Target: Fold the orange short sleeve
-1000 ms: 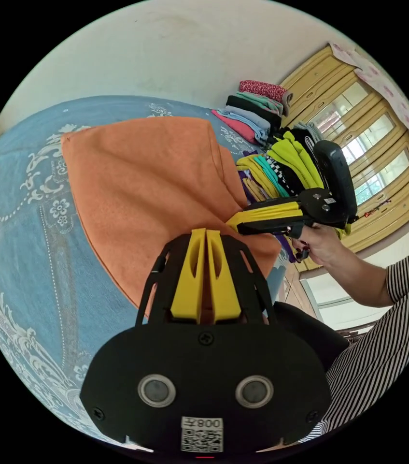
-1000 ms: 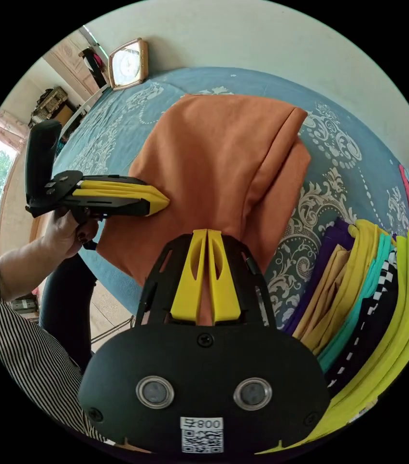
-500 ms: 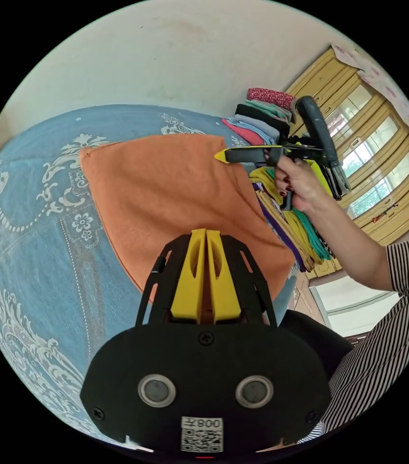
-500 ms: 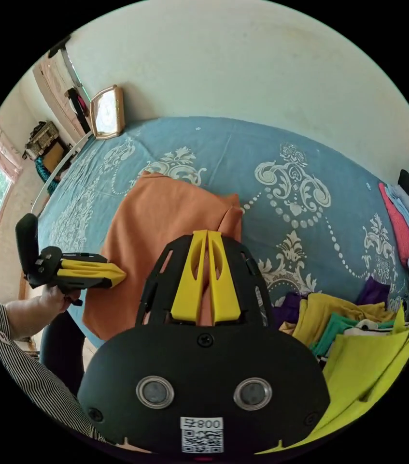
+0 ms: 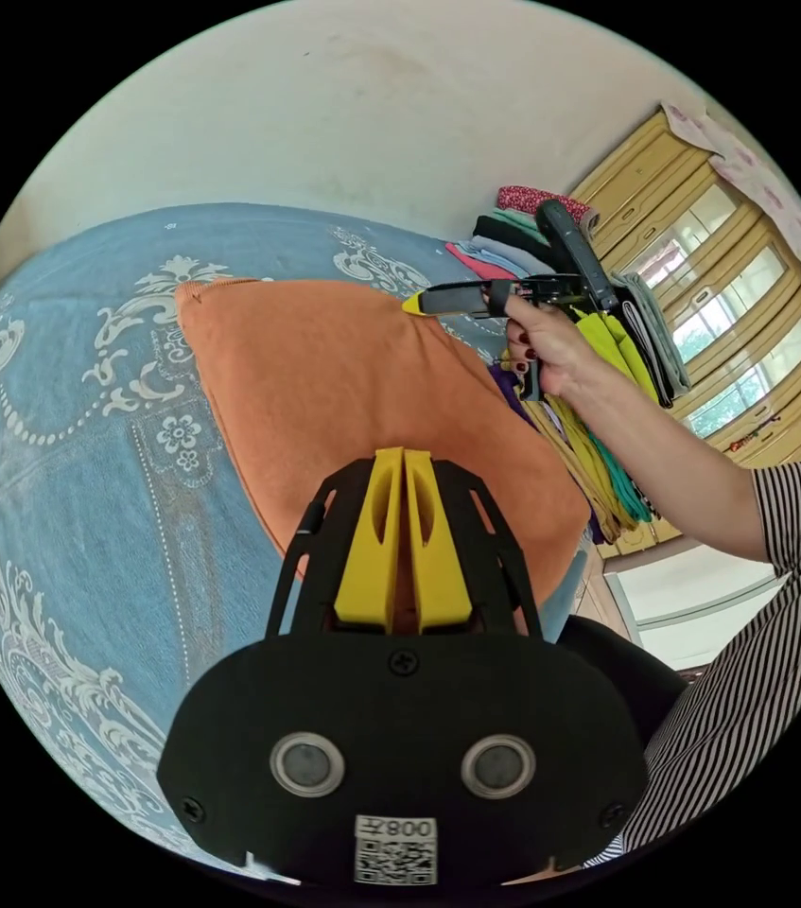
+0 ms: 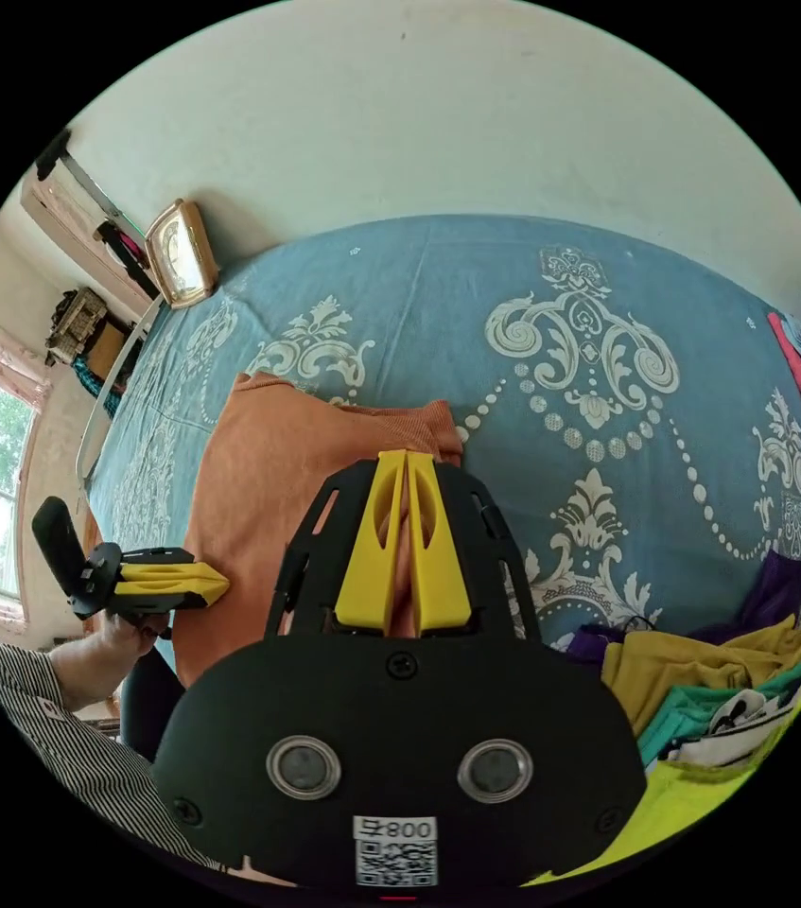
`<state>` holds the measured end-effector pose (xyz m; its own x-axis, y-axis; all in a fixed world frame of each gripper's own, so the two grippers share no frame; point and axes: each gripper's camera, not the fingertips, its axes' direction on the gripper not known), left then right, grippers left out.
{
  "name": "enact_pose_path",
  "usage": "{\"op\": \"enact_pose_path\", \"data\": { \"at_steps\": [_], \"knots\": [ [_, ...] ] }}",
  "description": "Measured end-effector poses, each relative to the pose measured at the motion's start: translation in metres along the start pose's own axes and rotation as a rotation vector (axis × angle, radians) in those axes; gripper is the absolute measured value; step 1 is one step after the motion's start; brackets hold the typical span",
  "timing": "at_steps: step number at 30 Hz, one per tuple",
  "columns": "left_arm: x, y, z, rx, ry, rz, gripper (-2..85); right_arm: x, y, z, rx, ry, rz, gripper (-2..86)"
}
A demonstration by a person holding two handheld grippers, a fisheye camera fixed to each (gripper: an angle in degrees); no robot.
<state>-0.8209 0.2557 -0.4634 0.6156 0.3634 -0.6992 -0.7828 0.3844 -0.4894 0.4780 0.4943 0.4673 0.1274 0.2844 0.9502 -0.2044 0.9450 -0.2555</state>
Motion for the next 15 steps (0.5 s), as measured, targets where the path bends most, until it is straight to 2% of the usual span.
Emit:
{"op": "enact_pose_path", "data": {
  "at_steps": [3, 8, 15],
  "knots": [
    [0.000, 0.005, -0.003, -0.003, -0.039, 0.031, 0.1, 0.009, 0.001, 0.012, -0.030, -0.015, 0.017, 0.0],
    [-0.009, 0.015, -0.014, -0.006, -0.004, 0.006, 0.2, 0.014, 0.014, 0.012, -0.056, 0.014, -0.010, 0.1],
    [-0.003, 0.058, -0.062, 0.064, 0.058, -0.002, 0.2, 0.021, 0.076, -0.034, 0.094, -0.023, -0.019, 0.1]
  ]
}}
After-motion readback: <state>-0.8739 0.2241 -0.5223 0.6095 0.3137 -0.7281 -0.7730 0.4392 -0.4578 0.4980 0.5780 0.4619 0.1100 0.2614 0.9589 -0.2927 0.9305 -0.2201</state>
